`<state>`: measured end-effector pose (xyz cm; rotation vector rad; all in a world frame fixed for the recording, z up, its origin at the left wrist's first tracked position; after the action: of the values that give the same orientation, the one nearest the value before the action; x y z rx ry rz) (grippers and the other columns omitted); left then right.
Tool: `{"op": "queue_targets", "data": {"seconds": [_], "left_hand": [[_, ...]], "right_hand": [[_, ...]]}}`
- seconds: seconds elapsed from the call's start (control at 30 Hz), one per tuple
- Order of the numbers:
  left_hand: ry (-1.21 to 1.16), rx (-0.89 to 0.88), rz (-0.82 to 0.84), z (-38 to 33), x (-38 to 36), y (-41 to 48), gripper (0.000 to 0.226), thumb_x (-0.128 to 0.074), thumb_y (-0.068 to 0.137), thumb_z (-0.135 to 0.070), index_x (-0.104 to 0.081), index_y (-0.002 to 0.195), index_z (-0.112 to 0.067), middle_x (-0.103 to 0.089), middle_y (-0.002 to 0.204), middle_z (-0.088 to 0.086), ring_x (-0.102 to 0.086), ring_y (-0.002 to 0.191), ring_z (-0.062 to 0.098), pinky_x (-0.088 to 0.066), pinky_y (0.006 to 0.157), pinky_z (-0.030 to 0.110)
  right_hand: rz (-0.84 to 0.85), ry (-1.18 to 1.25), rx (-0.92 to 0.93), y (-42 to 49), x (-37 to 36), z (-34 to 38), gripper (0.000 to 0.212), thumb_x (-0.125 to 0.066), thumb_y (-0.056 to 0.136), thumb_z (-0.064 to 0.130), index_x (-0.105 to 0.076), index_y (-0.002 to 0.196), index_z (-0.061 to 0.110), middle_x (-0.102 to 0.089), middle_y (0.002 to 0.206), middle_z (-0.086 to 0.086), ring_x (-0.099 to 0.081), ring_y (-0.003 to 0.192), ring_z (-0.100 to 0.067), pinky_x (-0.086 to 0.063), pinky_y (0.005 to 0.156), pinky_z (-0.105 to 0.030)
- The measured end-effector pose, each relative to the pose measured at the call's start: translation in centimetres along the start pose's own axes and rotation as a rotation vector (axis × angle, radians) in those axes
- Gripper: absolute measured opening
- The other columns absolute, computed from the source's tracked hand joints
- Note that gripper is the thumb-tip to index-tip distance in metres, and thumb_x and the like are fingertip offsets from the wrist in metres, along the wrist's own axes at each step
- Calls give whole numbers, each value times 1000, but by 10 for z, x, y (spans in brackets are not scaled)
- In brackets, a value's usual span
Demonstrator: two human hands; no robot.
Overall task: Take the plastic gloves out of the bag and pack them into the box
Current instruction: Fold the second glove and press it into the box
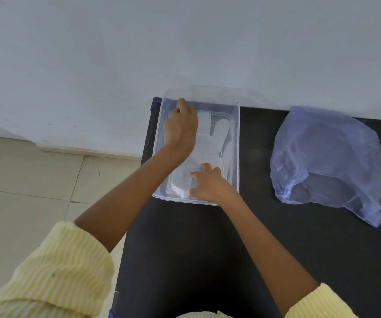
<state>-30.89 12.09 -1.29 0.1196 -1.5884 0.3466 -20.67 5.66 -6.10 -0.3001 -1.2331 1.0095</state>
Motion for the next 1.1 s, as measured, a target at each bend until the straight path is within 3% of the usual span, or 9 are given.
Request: {"op": "queue_targets", "data": {"seconds": [0.1, 0.2, 0.3, 0.5, 0.63, 0.8, 0.93, 1.1], "left_hand": [[-74, -61, 222, -11, -29, -21, 53, -63, 82, -3, -41, 129, -1, -33, 138, 21, -39, 125, 32, -46, 94, 36], [-66, -54, 386, -4, -60, -32, 65, -60, 86, -23, -26, 141, -11, -19, 148, 23, -20, 138, 38, -28, 111, 43], [-105, 7, 340, 8, -68, -27, 68, -50, 93, -33, -13, 147, -16, -3, 155, 23, -9, 143, 42, -15, 117, 48], [-126, 48, 262, 9, -68, -13, 69, -44, 95, -38, -10, 148, -12, -1, 158, 20, -3, 145, 42, -14, 118, 48], [-65, -86, 248, 0, -74, 0, 70, -34, 96, -47, -5, 150, -14, 0, 160, 12, -2, 147, 34, -7, 118, 51], [-70, -56, 215, -2, -70, 12, 70, -29, 96, -49, -1, 151, -16, 5, 160, 10, 1, 148, 32, -4, 118, 53], [-3, -271, 193, -15, -67, 6, 64, -25, 98, -49, -1, 151, -24, 7, 161, 6, 4, 149, 27, 0, 118, 53], [-50, -215, 276, -6, -70, 17, 64, -23, 98, -49, 0, 151, -23, 7, 161, 4, 4, 149, 25, 1, 117, 55]], "right_hand": [[-88, -6, -30, -5, 5, -3, 45, -48, 91, 25, -43, 135, 15, -37, 135, -11, -34, 124, -33, -41, 99, -43], [-108, -58, -76, -10, 5, -6, 36, -48, 92, 23, -50, 125, 9, -38, 129, -12, -40, 117, -34, -43, 93, -40], [-89, -94, -70, -10, 4, -5, 35, -48, 93, 25, -52, 122, 8, -40, 128, -12, -47, 112, -32, -44, 90, -37], [-42, -62, -68, -7, 8, -2, 38, -47, 94, 29, -49, 127, 8, -41, 132, -13, -55, 111, -31, -45, 93, -34], [6, -71, -64, -9, 11, 1, 46, -46, 95, 32, -41, 136, 9, -36, 140, -13, -51, 119, -29, -42, 100, -34], [30, -82, -69, -11, 10, 1, 49, -49, 94, 35, -42, 134, 9, -36, 139, -13, -52, 117, -30, -44, 98, -35], [49, -69, -81, -10, 5, 2, 55, -49, 93, 36, -36, 139, 8, -34, 143, -15, -48, 122, -31, -42, 101, -36], [58, -68, -70, -15, 5, 5, 50, -46, 95, 35, -40, 136, 6, -40, 142, -17, -46, 125, -31, -39, 105, -37]]}}
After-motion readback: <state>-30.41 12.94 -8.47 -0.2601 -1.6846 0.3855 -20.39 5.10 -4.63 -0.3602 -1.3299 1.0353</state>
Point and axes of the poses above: each hand's wrist, its own y-axis towards the middle knuckle, its own x-axis out of the back of the hand, z = x × y, the point moved 4 cm from there along y, towards the middle knuckle
